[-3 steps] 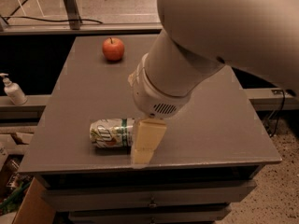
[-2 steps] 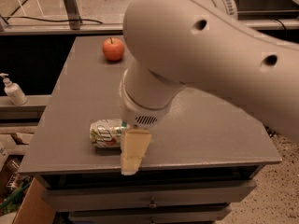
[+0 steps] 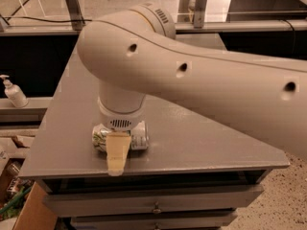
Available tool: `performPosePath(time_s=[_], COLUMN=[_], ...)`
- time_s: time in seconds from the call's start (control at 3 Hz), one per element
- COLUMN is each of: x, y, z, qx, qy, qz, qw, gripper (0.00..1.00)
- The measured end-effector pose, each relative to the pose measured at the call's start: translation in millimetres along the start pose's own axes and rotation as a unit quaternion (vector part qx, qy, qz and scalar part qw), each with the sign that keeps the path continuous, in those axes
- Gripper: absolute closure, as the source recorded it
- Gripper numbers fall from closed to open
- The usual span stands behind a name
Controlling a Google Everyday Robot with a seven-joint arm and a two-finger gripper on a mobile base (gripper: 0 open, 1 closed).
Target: Place 7up can upright
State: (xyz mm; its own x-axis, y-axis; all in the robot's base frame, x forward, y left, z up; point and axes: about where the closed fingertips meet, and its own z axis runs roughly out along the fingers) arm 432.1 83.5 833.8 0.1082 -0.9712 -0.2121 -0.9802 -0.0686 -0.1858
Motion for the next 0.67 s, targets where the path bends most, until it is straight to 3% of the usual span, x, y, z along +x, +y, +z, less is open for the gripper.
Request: performPosePath(time_s=[0.33,0.67], x=[-10.4,-16.9], y=[-1.9,-4.1], z=[14.9,20.0], qx=[-0.014,-0.018], qy=[0.021,0.028], qz=[0.009,0.014], qw=[0.9996,0.9993], gripper=[0.00,0.18])
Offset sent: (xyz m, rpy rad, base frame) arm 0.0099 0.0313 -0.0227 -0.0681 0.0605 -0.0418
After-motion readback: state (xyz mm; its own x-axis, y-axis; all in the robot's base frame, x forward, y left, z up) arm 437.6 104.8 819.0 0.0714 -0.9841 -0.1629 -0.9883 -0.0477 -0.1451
